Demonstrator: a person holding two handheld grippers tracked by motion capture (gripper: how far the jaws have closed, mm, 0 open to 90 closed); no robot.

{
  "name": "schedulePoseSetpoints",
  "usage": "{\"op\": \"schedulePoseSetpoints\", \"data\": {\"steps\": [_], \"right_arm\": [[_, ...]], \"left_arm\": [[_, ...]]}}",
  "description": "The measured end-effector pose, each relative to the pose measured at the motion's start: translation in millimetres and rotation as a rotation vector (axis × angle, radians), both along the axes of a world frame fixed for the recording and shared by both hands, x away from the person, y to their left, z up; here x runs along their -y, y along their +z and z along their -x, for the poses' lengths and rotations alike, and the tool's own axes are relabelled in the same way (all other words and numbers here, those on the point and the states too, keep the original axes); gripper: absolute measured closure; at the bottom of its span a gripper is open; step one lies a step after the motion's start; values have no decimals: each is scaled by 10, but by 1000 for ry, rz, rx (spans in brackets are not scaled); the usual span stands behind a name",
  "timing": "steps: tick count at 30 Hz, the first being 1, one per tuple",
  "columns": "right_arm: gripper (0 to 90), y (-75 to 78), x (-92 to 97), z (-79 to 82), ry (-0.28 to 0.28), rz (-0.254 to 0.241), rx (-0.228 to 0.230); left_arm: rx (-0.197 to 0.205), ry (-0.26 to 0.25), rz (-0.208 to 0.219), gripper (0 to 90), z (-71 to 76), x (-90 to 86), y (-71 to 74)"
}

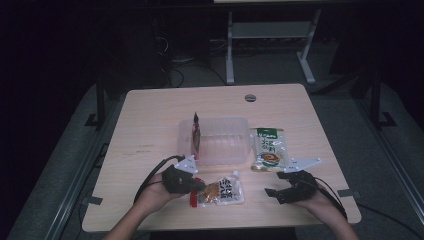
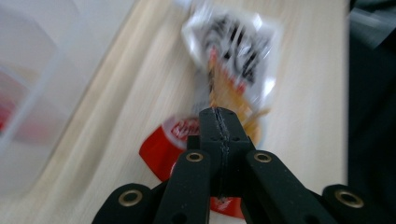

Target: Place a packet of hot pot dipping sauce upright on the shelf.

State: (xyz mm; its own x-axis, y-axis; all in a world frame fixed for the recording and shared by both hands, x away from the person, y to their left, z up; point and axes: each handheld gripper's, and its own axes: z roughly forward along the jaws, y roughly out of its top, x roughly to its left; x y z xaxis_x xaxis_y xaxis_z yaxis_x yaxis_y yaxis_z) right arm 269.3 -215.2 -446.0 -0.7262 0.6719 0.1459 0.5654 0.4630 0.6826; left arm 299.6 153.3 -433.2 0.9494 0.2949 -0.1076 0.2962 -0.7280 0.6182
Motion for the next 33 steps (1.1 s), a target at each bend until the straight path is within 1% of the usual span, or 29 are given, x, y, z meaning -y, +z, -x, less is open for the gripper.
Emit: {"op": "schedulePoseSetpoints", "data": {"steps": [2,4,6,7,8,11,12,14,16,17,18,19,20,21,25,27,29,33], "right_arm": [[219,0,-3,3,-1,-1,-4],[219,-4,-6,3,-5,-7,-15],[219,-4,-17,-5,-10,-17,-35],[219,1,-26,-10,-5,-16,-40],[219,1,-41,-12,-5,-20,-38],[227,14,-99,-19,-1,-33,-55],[231,16,-127,-29,0,-34,-60],[241,21,-200,-48,12,-47,-87],[281,24,-277,-71,27,-61,-96],[295,30,-326,-82,36,-73,-110],[303,26,-355,-94,47,-76,-108],[313,26,-398,-105,50,-83,-124],[314,19,-439,-127,61,-84,-134],[317,15,-485,-145,69,-82,-153],[327,-27,-665,-206,100,-92,-195],[338,-50,-731,-244,117,-101,-208],[351,-62,-788,-280,127,-100,-228],[382,-105,-911,-353,147,-103,-254]], "left_arm": [[-6,8,0,897,-12,1,-18],[6,12,-13,898,-19,-3,-34],[1,19,-20,897,-29,-16,-51],[4,18,-28,898,-39,-25,-56],[-1,26,-28,898,-39,-30,-60],[-6,34,-42,898,-50,-38,-79],[-5,36,-42,898,-49,-38,-87],[-11,42,-43,898,-55,-42,-101],[-16,45,-46,899,-68,-51,-120],[-20,48,-47,899,-72,-51,-126],[-24,53,-46,899,-74,-51,-133],[-20,56,-41,899,-78,-49,-145],[-15,52,-54,899,-83,-49,-146],[-16,52,-56,899,-84,-48,-151],[-23,59,-58,899,-86,-49,-165],[-27,58,-61,899,-90,-49,-167],[-28,58,-58,900,-95,-50,-173],[-29,60,-58,899,-96,-50,-179]]}}
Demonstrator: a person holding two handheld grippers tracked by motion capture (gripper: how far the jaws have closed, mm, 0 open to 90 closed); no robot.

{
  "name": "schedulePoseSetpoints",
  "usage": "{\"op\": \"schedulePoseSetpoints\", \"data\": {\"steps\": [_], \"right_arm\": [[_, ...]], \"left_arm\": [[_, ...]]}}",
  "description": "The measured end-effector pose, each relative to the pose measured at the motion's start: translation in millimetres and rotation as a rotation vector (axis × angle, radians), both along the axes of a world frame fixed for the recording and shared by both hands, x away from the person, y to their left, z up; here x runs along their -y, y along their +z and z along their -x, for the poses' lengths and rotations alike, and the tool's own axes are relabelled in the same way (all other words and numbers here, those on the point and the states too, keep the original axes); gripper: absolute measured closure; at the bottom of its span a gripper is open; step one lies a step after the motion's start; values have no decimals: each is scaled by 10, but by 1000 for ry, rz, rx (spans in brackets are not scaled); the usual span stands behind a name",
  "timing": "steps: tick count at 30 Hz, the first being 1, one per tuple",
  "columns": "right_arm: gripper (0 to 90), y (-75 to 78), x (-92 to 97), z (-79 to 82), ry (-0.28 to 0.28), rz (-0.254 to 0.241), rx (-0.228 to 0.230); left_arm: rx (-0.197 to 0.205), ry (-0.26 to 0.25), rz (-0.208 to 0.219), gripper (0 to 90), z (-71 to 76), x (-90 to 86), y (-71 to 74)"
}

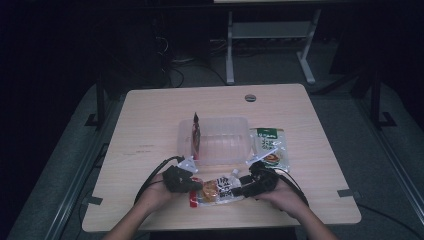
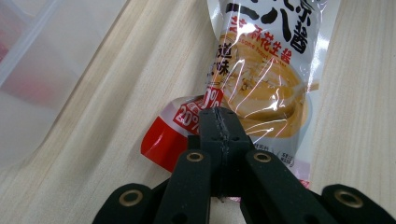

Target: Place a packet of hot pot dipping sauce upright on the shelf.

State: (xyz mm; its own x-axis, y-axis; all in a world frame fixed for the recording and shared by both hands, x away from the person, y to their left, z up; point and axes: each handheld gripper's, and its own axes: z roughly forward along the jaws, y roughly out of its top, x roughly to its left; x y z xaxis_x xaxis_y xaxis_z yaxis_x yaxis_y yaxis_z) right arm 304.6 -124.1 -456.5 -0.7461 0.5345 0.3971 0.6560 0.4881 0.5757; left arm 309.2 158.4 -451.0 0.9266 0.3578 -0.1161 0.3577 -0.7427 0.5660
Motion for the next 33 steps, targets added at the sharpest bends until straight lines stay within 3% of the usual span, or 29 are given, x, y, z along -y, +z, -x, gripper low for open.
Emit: {"op": "schedulePoseSetpoints", "data": {"steps": [4,8,11,15,20,22,28,33], "right_arm": [[422,-46,-34,-12,16,-3,-21],[524,-73,-20,1,8,-17,-42],[612,-74,31,-17,5,-62,-73],[709,-43,53,-20,11,-115,-76],[743,-75,7,-21,38,-119,-97],[796,-87,-2,-18,45,-133,-103],[851,-58,-6,-2,62,-158,-83],[877,10,-16,20,79,-223,-65]], "left_arm": [[5,-1,0,900,3,-1,-5],[6,-2,-2,900,2,-2,-8],[6,0,-1,900,5,-1,-10],[3,0,-1,900,1,-2,-13],[0,-1,1,900,-4,-6,-16],[-2,-2,2,900,-6,-9,-17],[3,-2,4,899,-2,-12,-19],[2,-2,5,899,6,-9,-14]]}}
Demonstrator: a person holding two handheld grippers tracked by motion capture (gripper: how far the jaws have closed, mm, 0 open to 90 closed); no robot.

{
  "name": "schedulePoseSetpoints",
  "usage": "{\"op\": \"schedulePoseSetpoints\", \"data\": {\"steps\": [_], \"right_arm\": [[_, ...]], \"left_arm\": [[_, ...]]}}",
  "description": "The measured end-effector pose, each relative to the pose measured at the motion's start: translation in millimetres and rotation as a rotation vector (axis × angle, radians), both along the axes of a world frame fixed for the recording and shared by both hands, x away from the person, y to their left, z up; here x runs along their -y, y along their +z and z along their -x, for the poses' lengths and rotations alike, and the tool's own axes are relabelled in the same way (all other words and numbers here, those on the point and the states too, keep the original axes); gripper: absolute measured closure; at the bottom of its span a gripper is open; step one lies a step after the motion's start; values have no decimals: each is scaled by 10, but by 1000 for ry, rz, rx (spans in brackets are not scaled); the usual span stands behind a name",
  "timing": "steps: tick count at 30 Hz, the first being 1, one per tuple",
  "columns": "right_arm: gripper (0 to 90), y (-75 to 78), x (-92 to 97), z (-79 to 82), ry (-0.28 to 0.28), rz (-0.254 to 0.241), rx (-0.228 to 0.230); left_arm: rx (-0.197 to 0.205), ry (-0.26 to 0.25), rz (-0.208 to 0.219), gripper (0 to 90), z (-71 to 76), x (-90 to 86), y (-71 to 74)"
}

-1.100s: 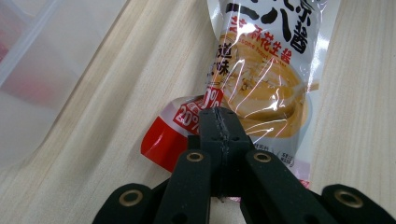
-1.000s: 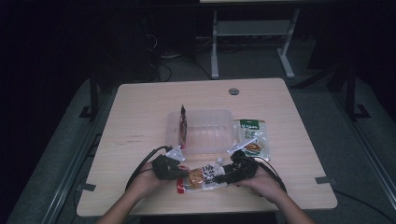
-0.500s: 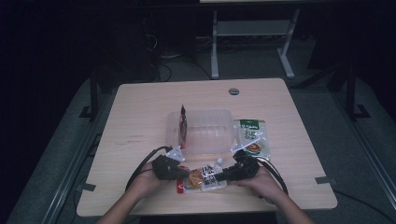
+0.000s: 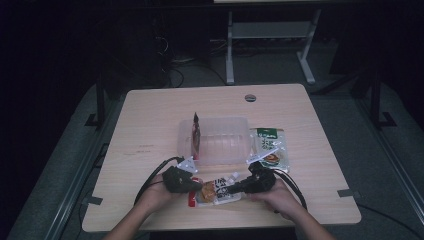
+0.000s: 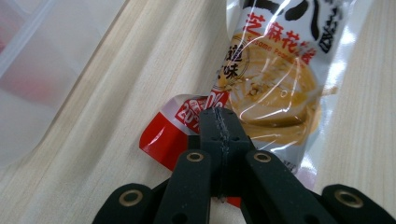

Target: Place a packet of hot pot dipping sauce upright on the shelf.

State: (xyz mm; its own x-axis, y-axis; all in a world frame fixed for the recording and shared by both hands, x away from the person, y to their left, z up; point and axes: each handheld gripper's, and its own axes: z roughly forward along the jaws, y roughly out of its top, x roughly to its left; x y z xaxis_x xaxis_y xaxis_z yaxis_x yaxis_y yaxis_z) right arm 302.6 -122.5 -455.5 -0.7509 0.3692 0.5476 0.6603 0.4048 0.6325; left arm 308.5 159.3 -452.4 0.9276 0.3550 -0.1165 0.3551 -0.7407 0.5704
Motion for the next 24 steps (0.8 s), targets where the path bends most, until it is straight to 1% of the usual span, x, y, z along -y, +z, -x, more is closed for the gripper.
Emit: {"op": "schedulePoseSetpoints", "data": {"steps": [6,10,11,13,14,16,17,19,20,22,24], "right_arm": [[899,106,-54,21,25,-73,9],[900,180,-66,37,35,-112,40],[900,202,-65,42,34,-116,44],[900,230,-51,47,35,-149,57],[900,253,-41,52,37,-169,66],[900,288,-35,55,39,-192,66],[900,304,-32,54,42,-200,76],[900,340,-26,55,48,-211,88],[900,362,-21,59,54,-209,97],[900,413,0,77,54,-208,99],[900,453,27,84,52,-221,118]], "left_arm": [[12,2,7,898,19,2,24],[12,5,33,898,30,14,44],[23,-6,31,896,32,16,56],[22,-5,55,859,49,38,71],[23,-8,61,848,59,49,78],[25,-15,68,834,80,82,92],[30,-22,71,824,86,96,100],[33,-23,81,782,101,113,116],[36,-21,89,758,110,109,130],[47,-24,96,696,110,77,172],[49,-13,119,624,112,33,212]]}}
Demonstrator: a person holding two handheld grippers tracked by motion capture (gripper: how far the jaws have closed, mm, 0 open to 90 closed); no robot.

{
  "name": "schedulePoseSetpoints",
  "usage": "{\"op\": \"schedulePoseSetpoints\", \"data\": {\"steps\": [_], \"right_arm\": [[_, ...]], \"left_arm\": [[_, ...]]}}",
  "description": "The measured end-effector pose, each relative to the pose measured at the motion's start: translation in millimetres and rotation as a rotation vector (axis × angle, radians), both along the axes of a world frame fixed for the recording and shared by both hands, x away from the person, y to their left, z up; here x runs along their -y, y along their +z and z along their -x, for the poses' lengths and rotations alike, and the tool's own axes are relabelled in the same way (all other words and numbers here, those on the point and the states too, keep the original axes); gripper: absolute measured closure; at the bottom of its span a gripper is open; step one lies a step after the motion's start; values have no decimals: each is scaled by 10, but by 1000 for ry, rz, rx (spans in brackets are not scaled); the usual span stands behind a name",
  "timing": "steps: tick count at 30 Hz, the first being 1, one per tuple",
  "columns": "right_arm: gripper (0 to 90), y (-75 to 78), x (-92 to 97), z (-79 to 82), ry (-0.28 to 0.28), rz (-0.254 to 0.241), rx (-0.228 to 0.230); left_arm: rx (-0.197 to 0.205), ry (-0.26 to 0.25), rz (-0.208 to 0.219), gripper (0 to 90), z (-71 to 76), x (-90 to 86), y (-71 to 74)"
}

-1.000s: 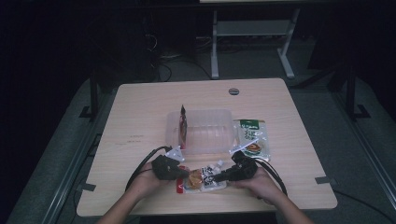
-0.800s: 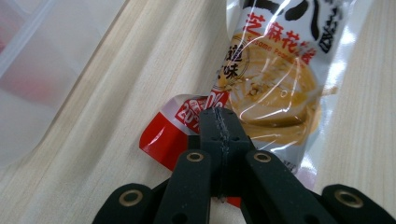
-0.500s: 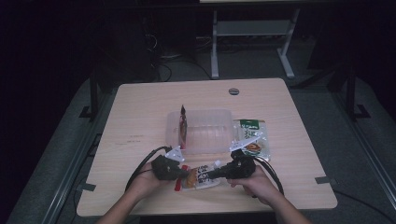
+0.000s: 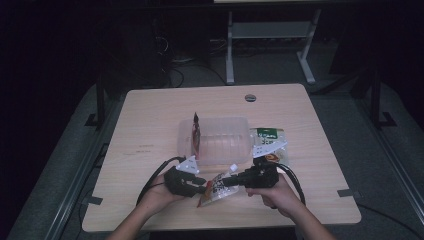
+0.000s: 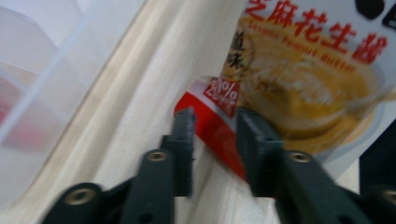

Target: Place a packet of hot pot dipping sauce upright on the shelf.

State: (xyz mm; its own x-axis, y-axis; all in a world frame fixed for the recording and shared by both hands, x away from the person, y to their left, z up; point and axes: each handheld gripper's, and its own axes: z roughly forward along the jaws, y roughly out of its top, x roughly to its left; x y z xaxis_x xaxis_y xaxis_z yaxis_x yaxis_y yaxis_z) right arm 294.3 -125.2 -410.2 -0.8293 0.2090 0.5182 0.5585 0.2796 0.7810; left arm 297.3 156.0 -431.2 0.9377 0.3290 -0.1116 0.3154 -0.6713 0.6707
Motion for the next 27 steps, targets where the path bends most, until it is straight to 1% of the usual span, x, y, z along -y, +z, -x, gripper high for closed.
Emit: {"op": "schedulePoseSetpoints", "data": {"steps": [2,3,4,6,7,9,11,12,13,15,16,17,18,19,22,27], "right_arm": [[900,44,26,9,-4,-9,5],[900,73,39,18,-3,-15,0],[900,84,45,15,-2,-22,9],[900,125,56,25,-12,-9,32],[900,143,64,27,-16,-12,36],[900,185,88,23,-21,-16,44],[900,232,117,7,-27,-22,54],[900,257,130,0,-26,-34,59],[900,279,140,-12,-25,-40,73],[900,325,154,-25,-36,-32,79],[900,344,155,-32,-41,-33,82],[900,358,160,-41,-46,-36,90],[900,380,169,-49,-47,-39,86],[900,392,174,-55,-51,-39,91],[900,445,198,-87,-62,-56,93],[900,531,231,-159,-92,-58,120]], "left_arm": [[1,11,26,547,-9,-67,46],[2,17,33,524,-7,-91,62],[1,24,43,503,-4,-123,83],[1,25,51,453,5,-185,123],[2,30,57,442,15,-211,134],[0,36,59,410,37,-259,148],[2,36,51,385,67,-308,146],[1,37,48,364,86,-332,142],[-3,43,47,349,106,-357,136],[-9,50,43,310,140,-414,124],[-2,54,36,294,150,-446,119],[-3,61,32,282,165,-484,110],[-6,64,31,272,173,-508,107],[-6,74,27,268,182,-552,102],[-17,103,36,254,190,-629,90],[-15,131,52,254,140,-704,103]]}}
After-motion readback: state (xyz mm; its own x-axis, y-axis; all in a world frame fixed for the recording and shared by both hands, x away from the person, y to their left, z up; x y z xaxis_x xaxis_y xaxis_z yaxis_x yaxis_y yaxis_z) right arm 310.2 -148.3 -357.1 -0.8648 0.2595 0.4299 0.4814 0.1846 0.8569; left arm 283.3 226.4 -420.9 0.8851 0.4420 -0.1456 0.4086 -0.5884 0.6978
